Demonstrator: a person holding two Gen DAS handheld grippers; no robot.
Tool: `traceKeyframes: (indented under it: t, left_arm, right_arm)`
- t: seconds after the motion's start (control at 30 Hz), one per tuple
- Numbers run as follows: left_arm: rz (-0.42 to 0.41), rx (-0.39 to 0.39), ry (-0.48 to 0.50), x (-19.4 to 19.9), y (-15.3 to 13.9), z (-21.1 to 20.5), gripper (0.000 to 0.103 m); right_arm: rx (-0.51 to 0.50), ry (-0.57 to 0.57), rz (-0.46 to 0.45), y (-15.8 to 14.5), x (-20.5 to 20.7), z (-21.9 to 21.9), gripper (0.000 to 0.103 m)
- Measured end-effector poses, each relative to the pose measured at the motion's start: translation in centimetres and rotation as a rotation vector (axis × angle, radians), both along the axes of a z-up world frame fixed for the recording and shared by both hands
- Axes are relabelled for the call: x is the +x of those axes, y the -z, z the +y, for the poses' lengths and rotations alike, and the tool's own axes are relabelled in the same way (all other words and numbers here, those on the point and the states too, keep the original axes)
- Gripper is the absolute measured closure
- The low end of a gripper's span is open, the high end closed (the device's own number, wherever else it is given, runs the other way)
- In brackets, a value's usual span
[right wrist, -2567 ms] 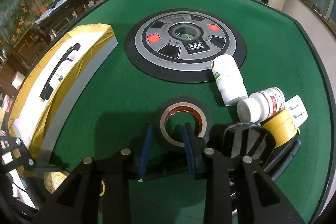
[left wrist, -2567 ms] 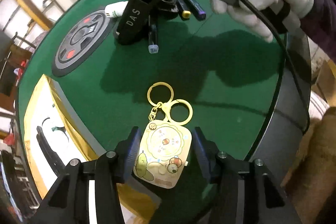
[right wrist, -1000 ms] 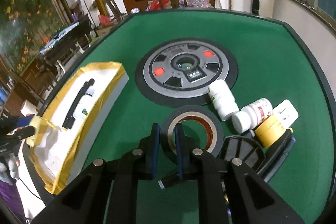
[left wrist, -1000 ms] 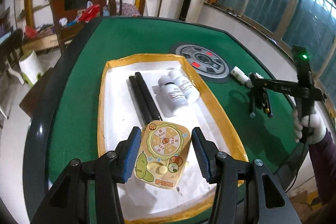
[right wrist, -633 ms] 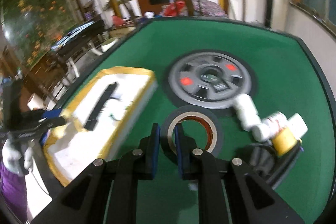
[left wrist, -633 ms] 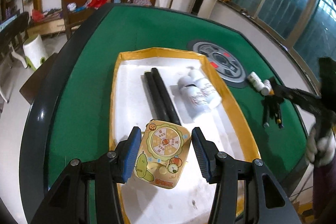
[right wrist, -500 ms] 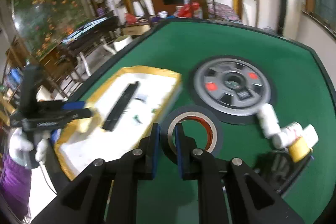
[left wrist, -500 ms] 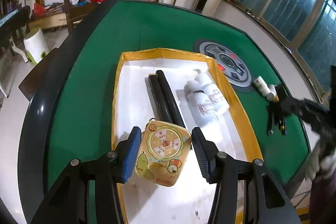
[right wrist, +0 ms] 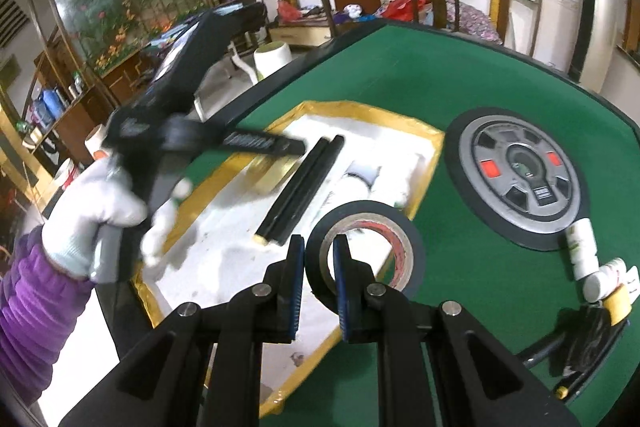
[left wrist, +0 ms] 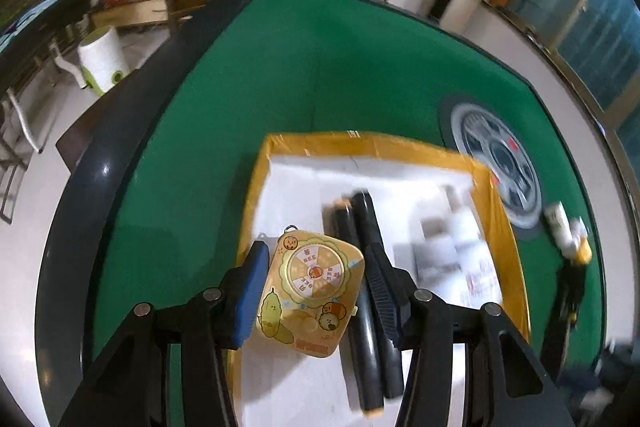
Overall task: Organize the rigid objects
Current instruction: 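Lower the black tape roll into the tray and open right while left withdraws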
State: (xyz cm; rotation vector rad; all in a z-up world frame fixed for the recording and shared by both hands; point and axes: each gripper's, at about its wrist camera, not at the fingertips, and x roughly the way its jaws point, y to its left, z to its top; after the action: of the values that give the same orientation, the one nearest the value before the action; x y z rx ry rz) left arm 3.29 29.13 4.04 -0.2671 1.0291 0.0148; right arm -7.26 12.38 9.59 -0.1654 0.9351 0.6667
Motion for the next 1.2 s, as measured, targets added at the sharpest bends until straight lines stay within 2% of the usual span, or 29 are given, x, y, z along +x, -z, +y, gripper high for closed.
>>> traceKeyframes:
  t: [0.1, 0.27, 0.4, 0.5, 0.63, 0.87, 1.07, 1.2]
  left_arm:
    - [-0.003, -0.044, -0.029, 0.4, 0.1, 0.6, 0.050]
    - [-0.008, -0.178, -0.053, 0.1, -0.2, 2.0, 0.040]
    - [-0.051, -0.232, -0.056, -1.6, -2.0, 2.7, 0.040]
    - [-0.119, -0.228, -0.069, -4.1, -4.4, 3.9, 0.040]
    - [-0.220, -0.217, -0.115, -8.7, -6.7, 6.3, 0.032]
    - [-0.282, -0.201, -0.166, -13.7, -7.0, 9.8, 0.032]
    - [-0.301, -0.192, -0.182, -15.9, -6.3, 10.8, 0.032]
    - [-0.324, -0.181, -0.201, -16.9, -6.4, 11.2, 0.032]
  right_arm:
    - [-0.012, -0.018, 0.012, 0.5, -0.4, 0.9, 0.089]
    - [-0.022, -0.055, 0.031, 1.1, -0.9, 2.8, 0.089]
    - [-0.031, -0.116, 0.059, 1.8, -1.2, 5.1, 0.089]
    - [-0.030, -0.174, 0.092, 2.0, -1.4, 7.0, 0.089]
    - [-0.027, -0.236, 0.165, 2.7, -0.9, 9.7, 0.089]
    - [-0.072, -0.262, 0.243, 4.8, 1.2, 13.8, 0.089]
    - [-0.111, -0.236, 0.258, 5.9, 3.2, 15.3, 0.089]
    - [-0.142, -0.217, 0.222, 5.7, 3.8, 15.6, 0.089]
